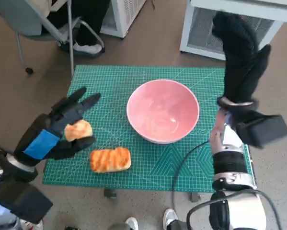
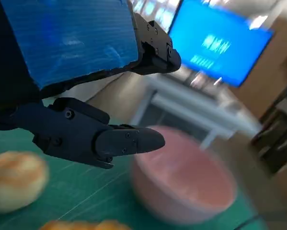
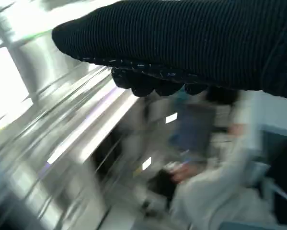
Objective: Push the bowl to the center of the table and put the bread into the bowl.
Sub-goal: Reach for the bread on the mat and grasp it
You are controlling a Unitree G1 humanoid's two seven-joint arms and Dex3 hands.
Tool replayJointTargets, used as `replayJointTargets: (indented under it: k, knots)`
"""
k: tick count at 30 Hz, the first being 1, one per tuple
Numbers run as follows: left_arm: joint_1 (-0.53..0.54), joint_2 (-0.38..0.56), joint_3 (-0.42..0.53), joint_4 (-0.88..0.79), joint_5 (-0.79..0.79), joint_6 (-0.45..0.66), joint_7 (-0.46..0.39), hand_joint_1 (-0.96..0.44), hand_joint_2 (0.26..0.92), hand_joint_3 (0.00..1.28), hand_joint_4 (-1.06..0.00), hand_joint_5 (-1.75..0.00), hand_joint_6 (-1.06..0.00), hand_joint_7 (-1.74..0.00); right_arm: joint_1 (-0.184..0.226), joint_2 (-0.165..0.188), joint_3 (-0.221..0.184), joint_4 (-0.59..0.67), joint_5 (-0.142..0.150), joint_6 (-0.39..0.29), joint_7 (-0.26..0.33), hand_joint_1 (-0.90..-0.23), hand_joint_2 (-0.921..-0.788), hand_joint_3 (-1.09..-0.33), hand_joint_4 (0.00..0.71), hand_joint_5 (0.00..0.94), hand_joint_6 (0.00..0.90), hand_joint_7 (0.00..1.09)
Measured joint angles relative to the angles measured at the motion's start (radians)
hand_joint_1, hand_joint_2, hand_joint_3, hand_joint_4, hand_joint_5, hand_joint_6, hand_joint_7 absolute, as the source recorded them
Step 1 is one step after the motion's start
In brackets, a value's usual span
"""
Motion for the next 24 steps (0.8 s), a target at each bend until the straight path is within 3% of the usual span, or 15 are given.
replayJointTargets:
  k: [7,15,24]
  knots:
    - [0.059,0.015,-0.042,-0.078,0.104,0.115,-0.033,-0.54,0.921,0.22,-0.35,-0.03,-0.45,-0.04,0.069,-0.021,0.046,-0.158,0.042,0.023,0.066,-0.566,-0.921,-0.797,0.251,0.068,-0.001,0.73]
    - [0.069,0.01,-0.143,-0.104,0.2,0.217,-0.058,-0.52,0.921,0.14,-0.39,-0.03,-0.46,-0.05,0.116,-0.024,0.068,-0.25,0.046,0.065,0.066,-0.564,-0.921,-0.775,0.247,0.07,-0.001,0.72]
    - [0.057,-0.032,-0.261,-0.088,0.275,0.328,-0.066,-0.49,0.921,0.08,-0.44,-0.03,-0.45,-0.06,0.137,-0.023,0.071,-0.276,0.05,0.09,0.065,-0.549,-0.921,-0.775,0.24,0.073,-0.001,0.72]
